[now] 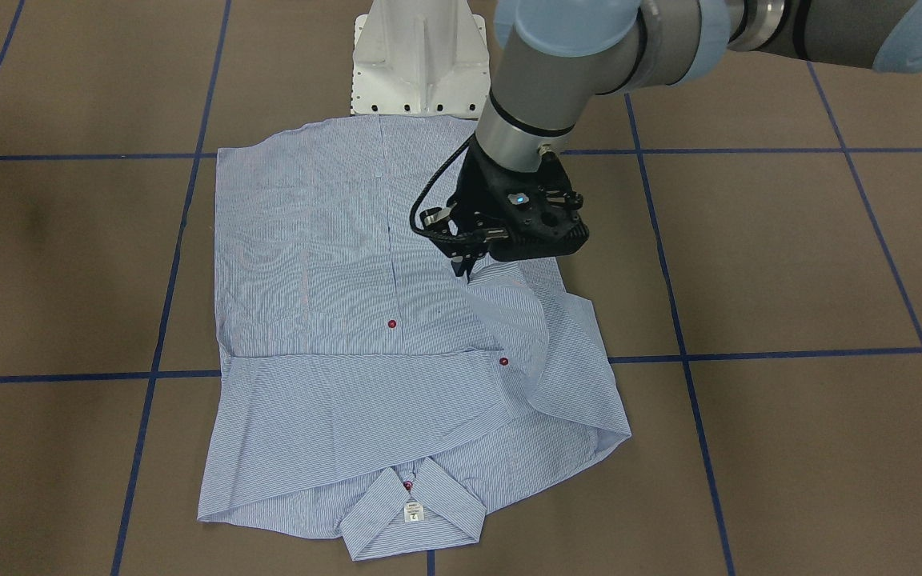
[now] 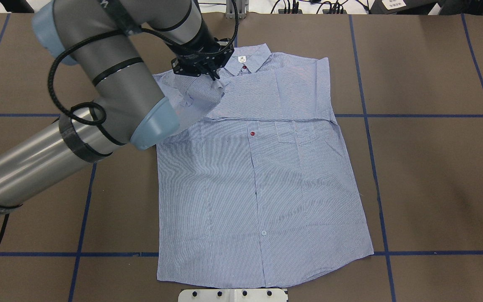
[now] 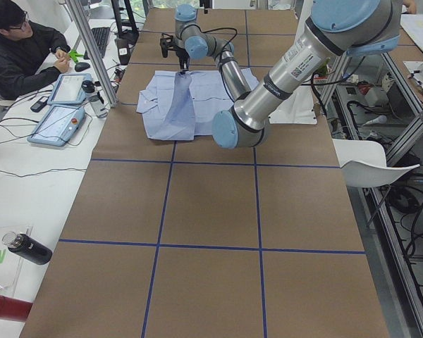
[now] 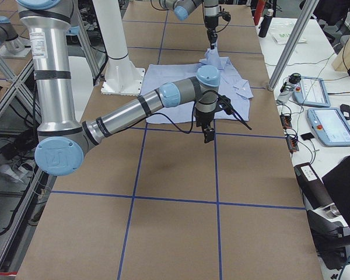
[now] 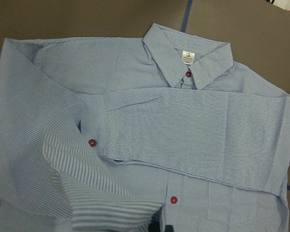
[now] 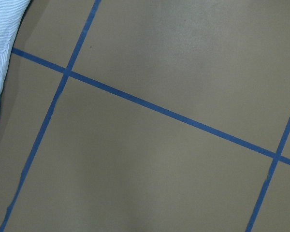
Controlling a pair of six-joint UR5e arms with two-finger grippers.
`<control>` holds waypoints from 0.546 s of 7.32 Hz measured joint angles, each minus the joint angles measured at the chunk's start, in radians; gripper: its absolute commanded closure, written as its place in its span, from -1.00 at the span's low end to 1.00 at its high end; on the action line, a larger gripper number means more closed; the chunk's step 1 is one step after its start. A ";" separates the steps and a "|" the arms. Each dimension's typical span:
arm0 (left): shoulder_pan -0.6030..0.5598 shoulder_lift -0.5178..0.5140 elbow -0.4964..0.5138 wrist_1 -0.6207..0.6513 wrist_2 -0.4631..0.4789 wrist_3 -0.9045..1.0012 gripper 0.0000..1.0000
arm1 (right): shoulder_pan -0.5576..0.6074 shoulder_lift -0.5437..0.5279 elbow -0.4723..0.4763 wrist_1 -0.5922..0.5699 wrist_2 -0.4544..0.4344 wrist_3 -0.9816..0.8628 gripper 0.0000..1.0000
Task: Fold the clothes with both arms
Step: 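Lift the sleeve with the left gripper and carry it toward the collar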
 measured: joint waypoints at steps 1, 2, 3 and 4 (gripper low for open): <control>-0.001 -0.030 0.030 0.001 0.002 -0.004 1.00 | 0.000 0.000 0.000 0.000 0.000 0.001 -1.00; -0.006 -0.040 0.040 0.003 0.003 -0.006 1.00 | 0.000 0.001 0.001 0.000 0.000 0.001 -1.00; -0.021 -0.044 0.039 0.005 0.002 -0.007 1.00 | 0.000 0.001 0.001 0.000 0.000 0.002 -1.00; -0.045 -0.044 0.034 0.006 -0.001 -0.006 1.00 | 0.000 0.001 0.001 0.000 0.000 0.002 -1.00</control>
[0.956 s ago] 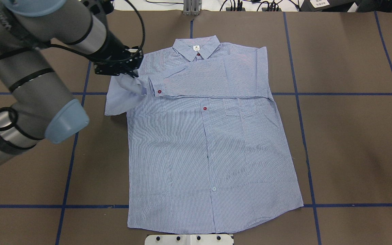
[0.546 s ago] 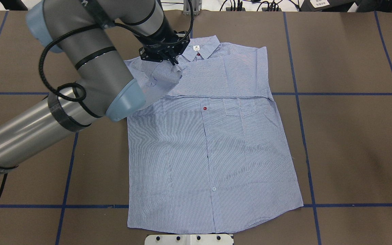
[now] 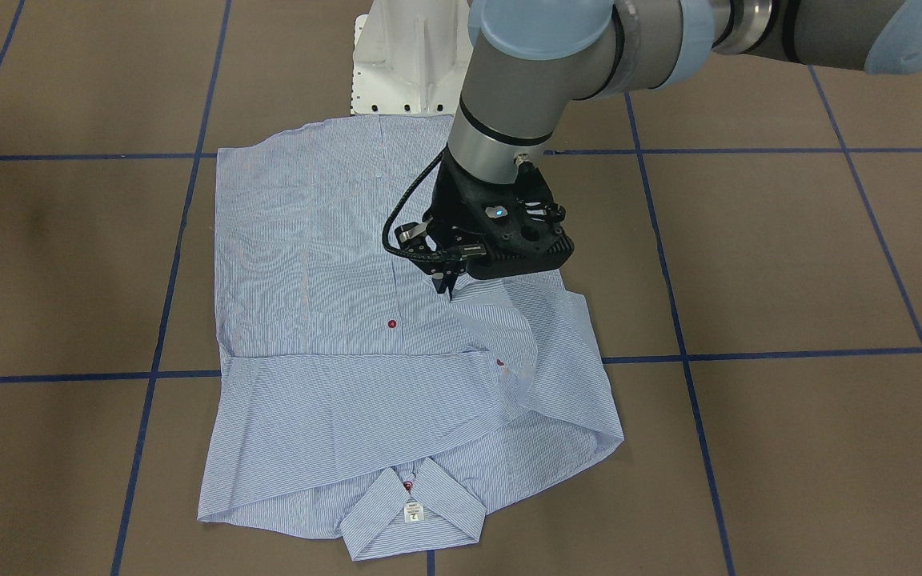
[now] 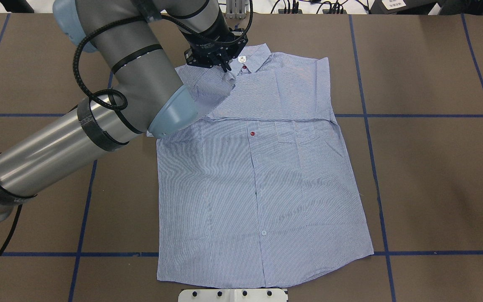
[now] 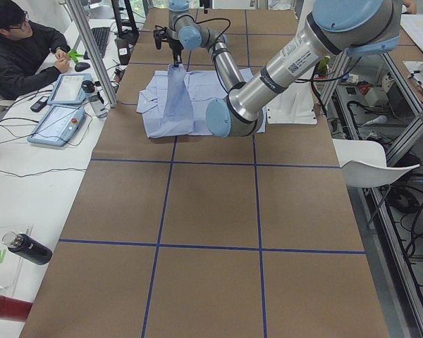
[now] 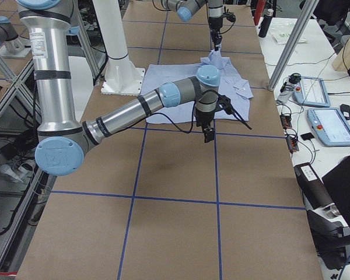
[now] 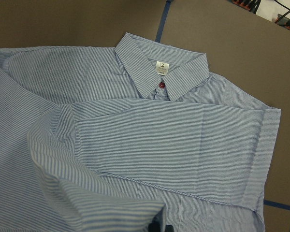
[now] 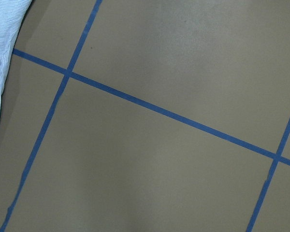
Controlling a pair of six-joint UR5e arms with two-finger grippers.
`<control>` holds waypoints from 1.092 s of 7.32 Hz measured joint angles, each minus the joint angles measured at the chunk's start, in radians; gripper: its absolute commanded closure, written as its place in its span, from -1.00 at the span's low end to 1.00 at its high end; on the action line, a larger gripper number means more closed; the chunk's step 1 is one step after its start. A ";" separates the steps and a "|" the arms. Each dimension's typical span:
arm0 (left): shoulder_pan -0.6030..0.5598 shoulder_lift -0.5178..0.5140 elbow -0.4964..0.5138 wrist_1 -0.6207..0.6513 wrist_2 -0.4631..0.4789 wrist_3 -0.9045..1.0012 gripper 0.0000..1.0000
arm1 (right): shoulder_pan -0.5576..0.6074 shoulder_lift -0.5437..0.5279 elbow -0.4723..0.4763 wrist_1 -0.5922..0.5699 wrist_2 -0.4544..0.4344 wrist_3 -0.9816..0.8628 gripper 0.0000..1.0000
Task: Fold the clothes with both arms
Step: 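Lift the sleeve with the left gripper and carry it toward the collar, then lay the sleeve over the first folded sleeve and release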
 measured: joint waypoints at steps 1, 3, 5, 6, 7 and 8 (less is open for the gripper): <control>-0.024 0.000 -0.009 0.001 -0.004 0.001 1.00 | 0.000 0.000 0.000 0.000 0.000 0.000 -1.00; -0.059 -0.001 -0.027 0.002 -0.010 0.000 1.00 | 0.000 0.000 -0.001 0.000 0.000 0.000 -1.00; -0.058 -0.007 -0.016 -0.003 -0.013 -0.034 1.00 | 0.000 0.000 -0.001 0.000 0.000 0.000 -1.00; -0.040 -0.010 -0.006 -0.005 -0.003 -0.047 0.92 | 0.000 0.000 -0.001 0.000 0.000 0.000 -1.00; -0.007 -0.013 0.007 -0.010 0.022 -0.058 0.90 | 0.000 0.000 -0.001 0.000 0.000 0.000 -1.00; 0.025 -0.027 0.038 -0.032 0.047 -0.083 0.82 | 0.000 0.000 -0.001 0.000 0.000 0.000 -1.00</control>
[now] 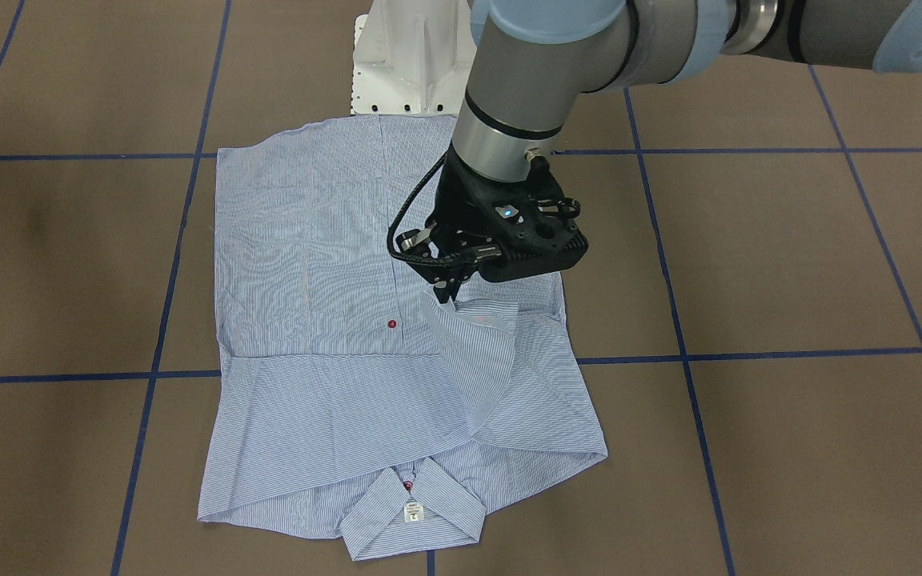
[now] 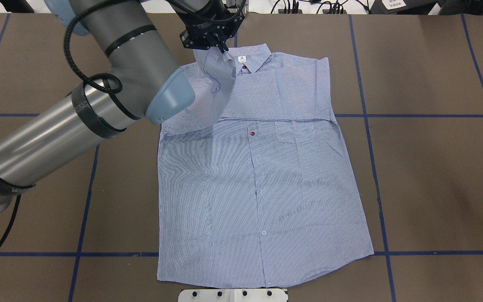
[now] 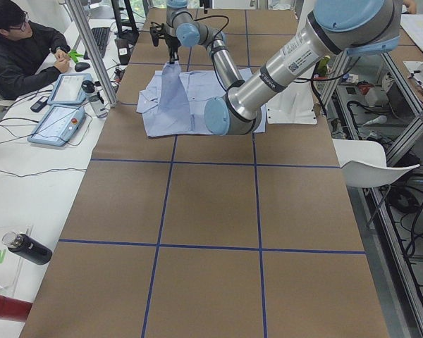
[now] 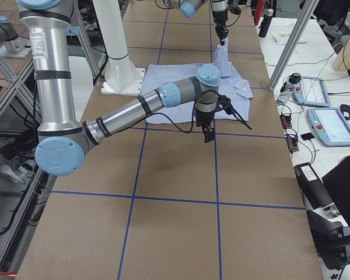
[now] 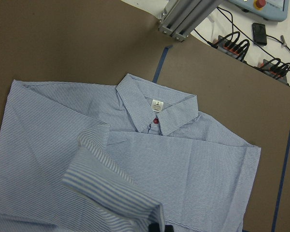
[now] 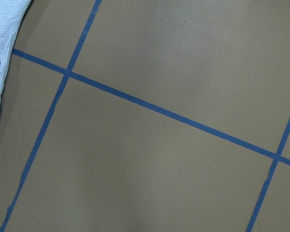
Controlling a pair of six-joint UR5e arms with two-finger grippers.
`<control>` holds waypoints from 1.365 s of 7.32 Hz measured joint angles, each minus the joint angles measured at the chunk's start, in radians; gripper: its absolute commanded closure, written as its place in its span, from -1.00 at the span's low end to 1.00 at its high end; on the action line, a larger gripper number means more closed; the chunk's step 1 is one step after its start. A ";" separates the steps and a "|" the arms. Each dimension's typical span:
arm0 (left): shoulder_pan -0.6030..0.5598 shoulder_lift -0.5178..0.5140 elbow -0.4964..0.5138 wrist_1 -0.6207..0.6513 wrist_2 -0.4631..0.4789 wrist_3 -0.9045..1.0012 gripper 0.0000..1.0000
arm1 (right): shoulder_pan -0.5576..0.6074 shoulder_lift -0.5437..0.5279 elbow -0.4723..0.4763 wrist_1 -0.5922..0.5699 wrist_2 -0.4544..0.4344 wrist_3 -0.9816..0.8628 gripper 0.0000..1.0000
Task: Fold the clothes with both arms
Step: 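Lay the sleeve over the first folded sleeve and release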
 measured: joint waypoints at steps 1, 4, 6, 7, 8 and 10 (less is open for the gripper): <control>0.027 -0.035 0.068 -0.057 0.012 -0.050 0.30 | 0.000 -0.001 0.000 0.000 0.000 0.000 -1.00; 0.106 -0.143 0.330 -0.332 0.051 -0.223 -0.99 | 0.000 -0.001 -0.001 0.000 0.000 0.000 -1.00; 0.133 -0.169 0.434 -0.528 0.090 -0.355 -1.00 | 0.000 -0.001 -0.001 0.000 0.001 0.000 -1.00; 0.143 -0.175 0.450 -0.568 0.112 -0.374 -1.00 | 0.000 -0.001 0.000 0.000 0.001 0.000 -1.00; 0.147 -0.174 0.453 -0.582 0.120 -0.365 -1.00 | 0.000 -0.001 -0.001 0.000 0.001 0.000 -1.00; 0.148 -0.150 0.421 -0.541 0.103 -0.285 -1.00 | 0.000 0.002 0.000 0.000 0.001 0.006 -1.00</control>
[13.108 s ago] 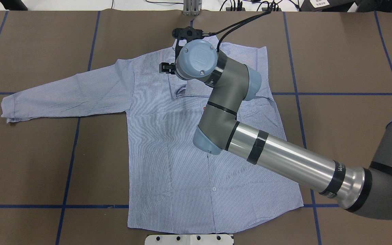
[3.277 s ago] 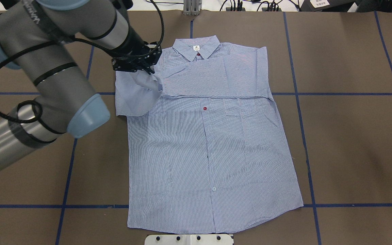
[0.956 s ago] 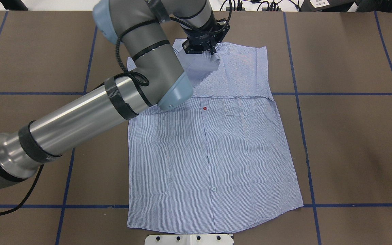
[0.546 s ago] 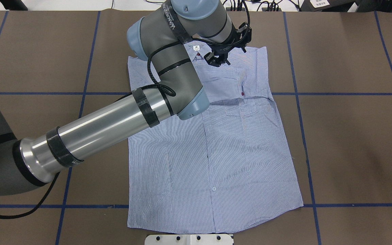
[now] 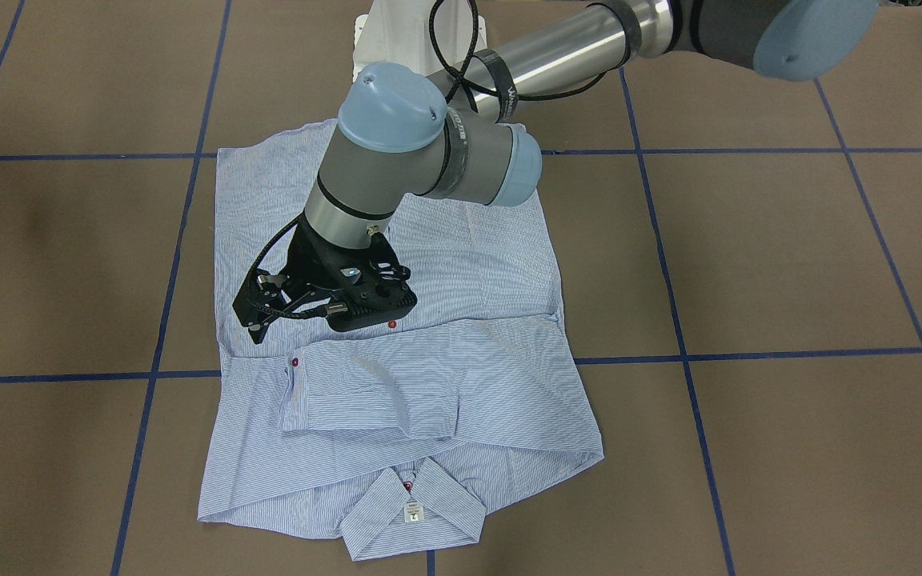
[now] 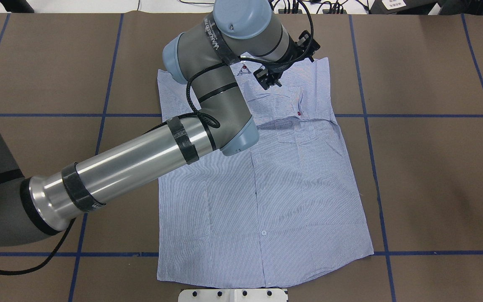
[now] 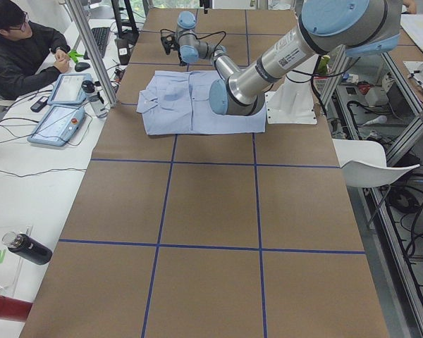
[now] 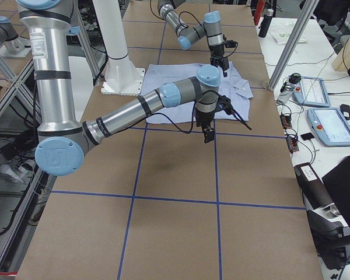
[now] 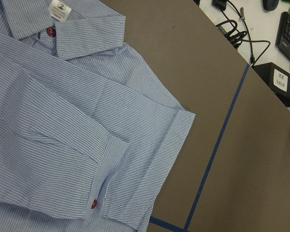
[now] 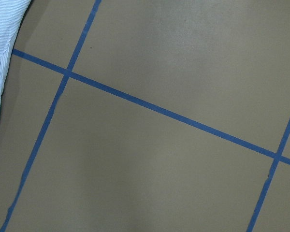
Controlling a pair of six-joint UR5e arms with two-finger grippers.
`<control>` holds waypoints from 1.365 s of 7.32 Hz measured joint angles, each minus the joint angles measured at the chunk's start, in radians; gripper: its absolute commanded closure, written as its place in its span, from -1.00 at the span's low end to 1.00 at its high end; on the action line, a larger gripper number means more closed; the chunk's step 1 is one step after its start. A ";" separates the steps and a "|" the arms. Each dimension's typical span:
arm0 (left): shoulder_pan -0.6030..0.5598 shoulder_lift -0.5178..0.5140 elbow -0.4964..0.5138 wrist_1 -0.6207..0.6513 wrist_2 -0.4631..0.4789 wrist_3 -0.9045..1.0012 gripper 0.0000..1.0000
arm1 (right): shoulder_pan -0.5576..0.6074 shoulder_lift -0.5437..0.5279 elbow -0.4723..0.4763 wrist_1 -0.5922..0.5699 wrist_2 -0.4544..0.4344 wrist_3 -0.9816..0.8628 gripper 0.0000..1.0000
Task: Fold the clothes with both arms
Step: 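Lay the sleeve over the first folded sleeve and release, then move the left gripper back toward the hem while the right gripper approaches the hem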
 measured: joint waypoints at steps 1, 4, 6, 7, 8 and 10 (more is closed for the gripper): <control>0.000 0.041 -0.077 0.082 -0.027 0.077 -1.00 | -0.002 0.005 0.003 0.000 0.000 0.026 -1.00; -0.001 0.318 -0.481 0.268 -0.055 0.256 -1.00 | -0.087 0.007 0.006 0.178 0.002 0.317 -1.00; 0.002 0.504 -0.724 0.337 -0.055 0.341 -1.00 | -0.236 -0.031 0.026 0.416 -0.019 0.661 -1.00; 0.007 0.595 -0.828 0.355 -0.053 0.372 -1.00 | -0.318 -0.075 0.068 0.496 -0.060 0.793 -1.00; 0.023 0.684 -0.915 0.360 -0.048 0.388 -1.00 | -0.412 -0.120 0.126 0.533 -0.123 0.907 -1.00; 0.090 0.821 -1.022 0.354 0.001 0.393 -1.00 | -0.648 -0.187 0.215 0.550 -0.339 1.120 -1.00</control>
